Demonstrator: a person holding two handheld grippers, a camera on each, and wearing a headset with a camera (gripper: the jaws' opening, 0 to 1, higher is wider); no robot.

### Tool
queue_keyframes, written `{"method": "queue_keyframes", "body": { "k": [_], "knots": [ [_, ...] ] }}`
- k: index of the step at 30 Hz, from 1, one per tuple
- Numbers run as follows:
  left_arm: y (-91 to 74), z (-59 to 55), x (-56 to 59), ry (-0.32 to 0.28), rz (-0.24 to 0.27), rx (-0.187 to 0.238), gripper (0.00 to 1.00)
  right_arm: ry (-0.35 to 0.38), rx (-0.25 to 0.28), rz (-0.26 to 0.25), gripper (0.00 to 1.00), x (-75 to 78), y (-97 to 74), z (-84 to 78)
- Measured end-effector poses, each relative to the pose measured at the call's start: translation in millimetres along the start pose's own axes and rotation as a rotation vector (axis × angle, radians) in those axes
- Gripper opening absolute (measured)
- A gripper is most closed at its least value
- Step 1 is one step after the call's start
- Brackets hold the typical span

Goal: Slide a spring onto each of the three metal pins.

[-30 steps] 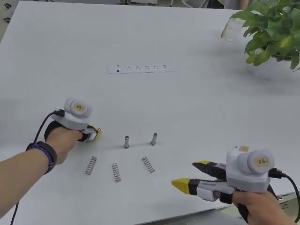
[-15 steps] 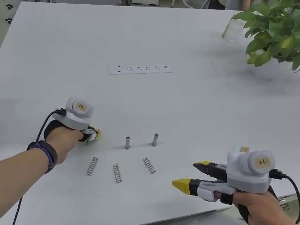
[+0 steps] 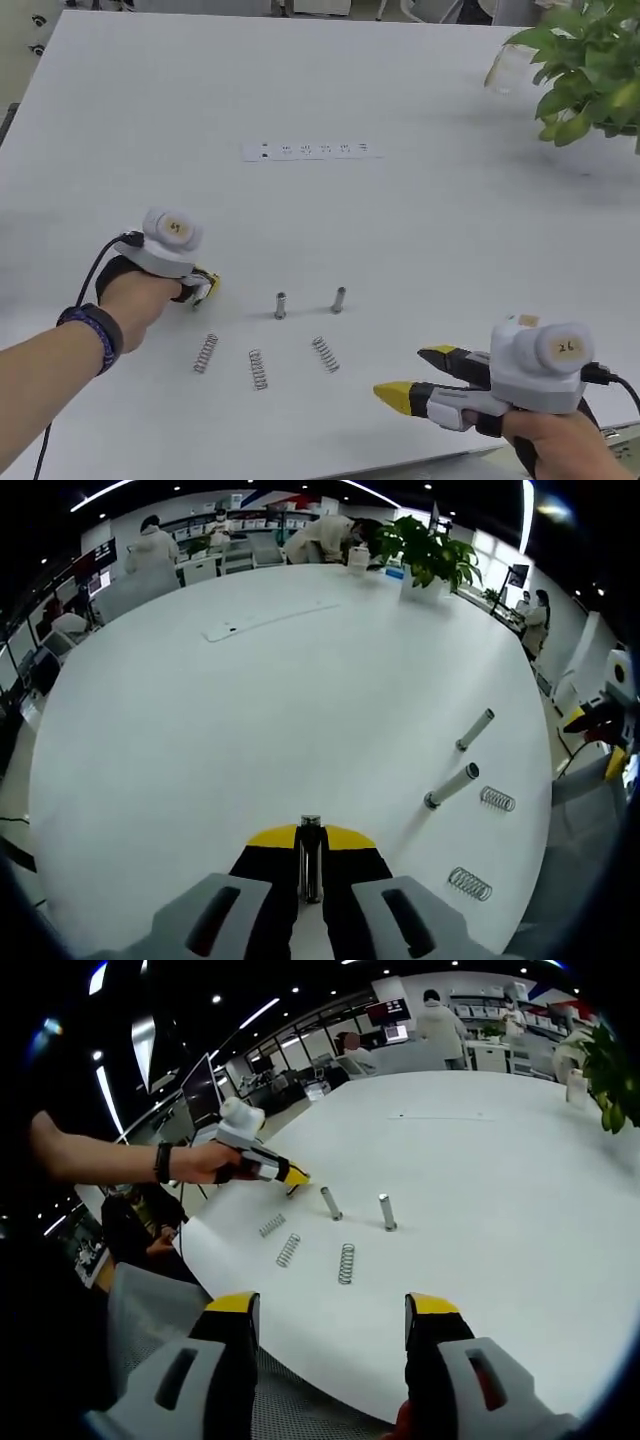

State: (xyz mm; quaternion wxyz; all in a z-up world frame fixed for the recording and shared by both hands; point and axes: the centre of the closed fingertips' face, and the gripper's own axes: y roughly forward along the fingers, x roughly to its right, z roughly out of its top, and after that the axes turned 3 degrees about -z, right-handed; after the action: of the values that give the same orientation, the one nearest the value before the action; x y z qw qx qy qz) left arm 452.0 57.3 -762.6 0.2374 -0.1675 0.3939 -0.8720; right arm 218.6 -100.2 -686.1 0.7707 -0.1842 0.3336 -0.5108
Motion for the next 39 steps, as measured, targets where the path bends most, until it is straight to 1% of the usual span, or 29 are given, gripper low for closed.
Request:
{"method": "queue_keyframes", "body": {
  "k": [9,16,21,26,28,30,39],
  "knots": [
    [-8.9,1.1,-0.8,-0.003,0.007,0.014,0.0,0.002,0.003,0.001,0.57,-0.7,-0.1,-1.9],
    [-15.3,-0.1,-1.8,-0.007,0.017,0.02,0.0,0.004,0.008,0.002,0.57,-1.3,0.2,-2.5],
    [-20.0,-2.8,1.1,-0.005,0.018,0.023,0.0,0.003,0.004,0.005,0.57,-1.7,0.5,-4.8],
    [-25.0,-5.2,0.7,-0.006,0.024,0.028,0.0,0.004,0.007,0.007,0.57,-2.7,1.0,-4.8],
    [-26.9,-5.9,1.5,-0.002,0.023,0.028,0.0,0.003,0.006,0.007,0.56,-3.1,1.4,-4.9],
    [-29.0,-6.8,2.8,0.015,0.023,0.025,0.0,0.004,0.005,0.009,0.56,-3.1,1.8,-5.3],
    [-37.0,-11.8,4.4,0.02,0.029,0.029,0.0,0.002,0.002,0.016,0.56,-6.5,3.7,-7.1]
  ]
}}
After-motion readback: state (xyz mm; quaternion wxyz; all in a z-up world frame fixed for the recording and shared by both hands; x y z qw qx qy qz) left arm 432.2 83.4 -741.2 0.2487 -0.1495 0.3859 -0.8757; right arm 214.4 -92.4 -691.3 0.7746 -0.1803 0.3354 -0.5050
